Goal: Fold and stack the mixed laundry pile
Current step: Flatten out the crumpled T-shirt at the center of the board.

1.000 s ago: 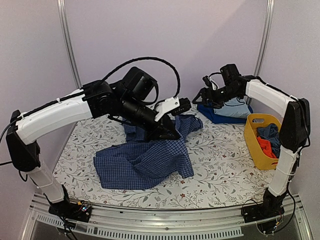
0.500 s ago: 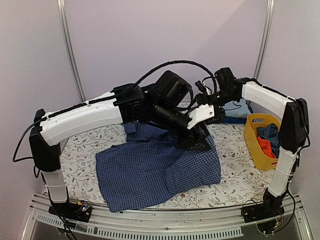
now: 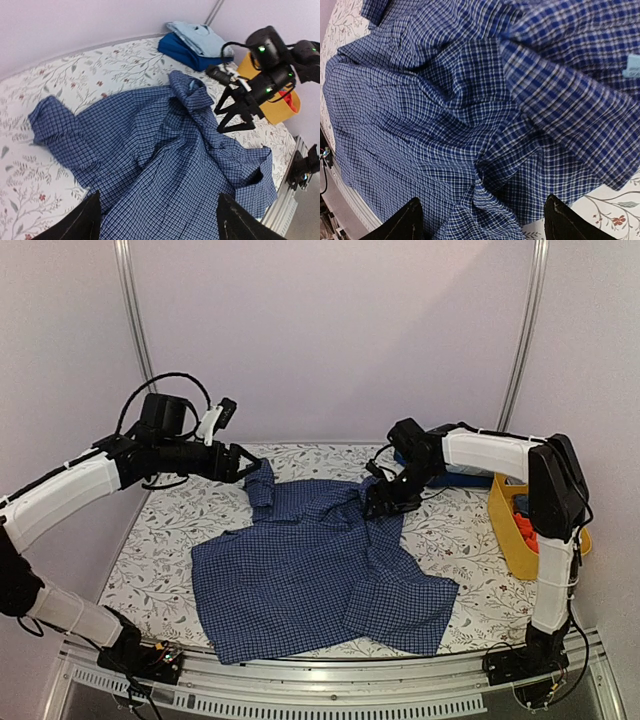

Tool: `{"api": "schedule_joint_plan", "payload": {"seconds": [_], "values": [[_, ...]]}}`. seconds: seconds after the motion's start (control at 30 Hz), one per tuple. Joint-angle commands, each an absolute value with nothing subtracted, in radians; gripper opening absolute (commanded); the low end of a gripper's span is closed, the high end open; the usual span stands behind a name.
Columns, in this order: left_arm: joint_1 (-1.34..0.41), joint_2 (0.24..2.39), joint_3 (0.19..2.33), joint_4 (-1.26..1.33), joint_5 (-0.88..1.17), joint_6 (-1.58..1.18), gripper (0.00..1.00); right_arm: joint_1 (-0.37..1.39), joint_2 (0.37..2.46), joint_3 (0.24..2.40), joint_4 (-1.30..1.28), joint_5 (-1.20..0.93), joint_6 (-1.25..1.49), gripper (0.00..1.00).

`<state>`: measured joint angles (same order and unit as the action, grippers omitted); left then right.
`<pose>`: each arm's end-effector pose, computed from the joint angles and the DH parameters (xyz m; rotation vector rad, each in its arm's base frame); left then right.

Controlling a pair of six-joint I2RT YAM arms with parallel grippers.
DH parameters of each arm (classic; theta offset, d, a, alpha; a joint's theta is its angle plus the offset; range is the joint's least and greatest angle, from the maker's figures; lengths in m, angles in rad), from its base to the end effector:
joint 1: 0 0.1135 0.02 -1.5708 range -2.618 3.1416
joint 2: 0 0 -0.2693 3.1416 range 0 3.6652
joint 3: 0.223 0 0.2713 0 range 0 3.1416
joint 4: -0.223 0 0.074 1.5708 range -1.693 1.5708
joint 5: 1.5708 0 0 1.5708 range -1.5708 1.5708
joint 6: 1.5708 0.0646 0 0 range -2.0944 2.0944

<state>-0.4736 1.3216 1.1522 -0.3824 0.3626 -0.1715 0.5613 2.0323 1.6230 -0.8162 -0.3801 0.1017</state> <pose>0.2912 -0.1750 0.3186 0.5455 2.1090 -0.7606 0.3698 0.2608 0.1783 -0.7452 2.7644 0.6829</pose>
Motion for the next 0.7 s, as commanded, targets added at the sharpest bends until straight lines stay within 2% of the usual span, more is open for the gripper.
{"api": "schedule_joint_plan", "payload": {"seconds": [0.0,0.07,0.2,0.37,0.47,0.57,0.67], "values": [[-0.306,1.346,1.003,-0.403,0.386,-0.369,0.80,0.555,2.079,1.798,-0.819,-0.231,0.121,0.84],[-0.241,1.372,0.964,-0.407,0.417,-0.378,0.83,0.555,2.123,1.866,-0.840,-0.178,0.129,0.87],[-0.203,1.437,0.963,-0.373,0.435,-0.357,0.98,0.554,2.214,1.966,-0.854,-0.166,0.128,0.90],[-0.216,1.615,1.103,-0.310,0.467,-0.386,1.00,0.555,2.320,2.036,-0.879,-0.189,0.140,0.90],[-0.262,1.748,1.203,-0.294,0.418,-0.393,1.00,0.557,2.347,2.031,-0.895,-0.176,0.152,0.88],[-0.315,1.884,1.323,-0.326,0.357,-0.393,1.00,0.557,2.347,2.005,-0.912,-0.148,0.155,0.77],[-0.363,2.006,1.440,-0.381,0.271,-0.385,1.00,0.557,2.309,1.958,-0.931,-0.098,0.163,0.52]]}}
